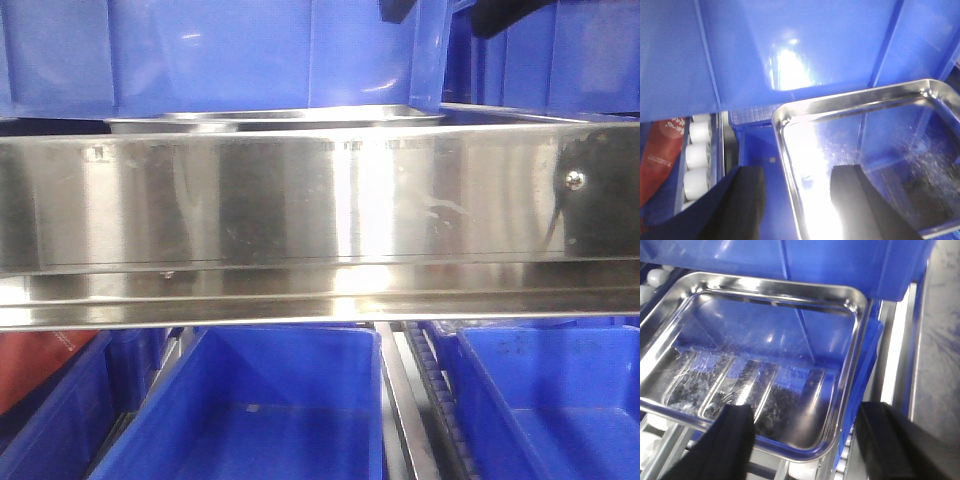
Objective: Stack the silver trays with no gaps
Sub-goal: 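Lower both grippers onto opposite rims of the silver tray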
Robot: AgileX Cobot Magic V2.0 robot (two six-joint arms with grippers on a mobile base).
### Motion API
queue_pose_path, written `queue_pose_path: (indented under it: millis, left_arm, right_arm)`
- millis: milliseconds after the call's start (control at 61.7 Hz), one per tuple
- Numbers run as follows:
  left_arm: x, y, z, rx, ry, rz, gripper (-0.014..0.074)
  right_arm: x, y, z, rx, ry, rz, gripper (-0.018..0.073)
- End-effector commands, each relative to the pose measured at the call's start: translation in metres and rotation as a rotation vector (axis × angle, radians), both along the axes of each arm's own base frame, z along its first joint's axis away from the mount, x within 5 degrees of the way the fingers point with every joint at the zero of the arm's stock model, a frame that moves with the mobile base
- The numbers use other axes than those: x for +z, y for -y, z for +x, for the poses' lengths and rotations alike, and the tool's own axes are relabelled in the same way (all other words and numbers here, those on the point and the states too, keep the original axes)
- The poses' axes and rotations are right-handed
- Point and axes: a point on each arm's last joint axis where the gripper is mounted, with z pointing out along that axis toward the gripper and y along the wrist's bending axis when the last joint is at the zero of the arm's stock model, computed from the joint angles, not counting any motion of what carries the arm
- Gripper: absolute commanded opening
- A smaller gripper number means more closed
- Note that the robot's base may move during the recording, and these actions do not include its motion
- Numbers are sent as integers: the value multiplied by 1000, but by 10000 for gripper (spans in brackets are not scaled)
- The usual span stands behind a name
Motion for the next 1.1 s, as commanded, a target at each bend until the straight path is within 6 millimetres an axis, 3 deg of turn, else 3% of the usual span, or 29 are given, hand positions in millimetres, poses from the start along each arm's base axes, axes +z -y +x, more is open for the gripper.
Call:
queue_pose_path:
  millis: [0,243,454,648,826,1086]
  left_arm:
    - [4,-3,3,5,23,-4,246]
    - [4,-12,8,45,18,-24,246]
    - [2,-8,11,22,32,-35,246]
    - [-6,-2,26,48,-20,-2,246]
    - [-2,-1,41,99,-85,81,246]
    - [-7,11,56,49,-185,74,246]
  right_arm:
    - [1,-3,6,-7,-7,-7,282]
    - [4,-12,23,-17,-30,-8,275]
    - [3,-20,39,-24,-68,-25,275]
    - [-2,-20,50,-28,-102,-118,275]
    - [-12,-16,56,-45,-167,-167,275]
    - [-15,-13,59,-56,-173,-177,275]
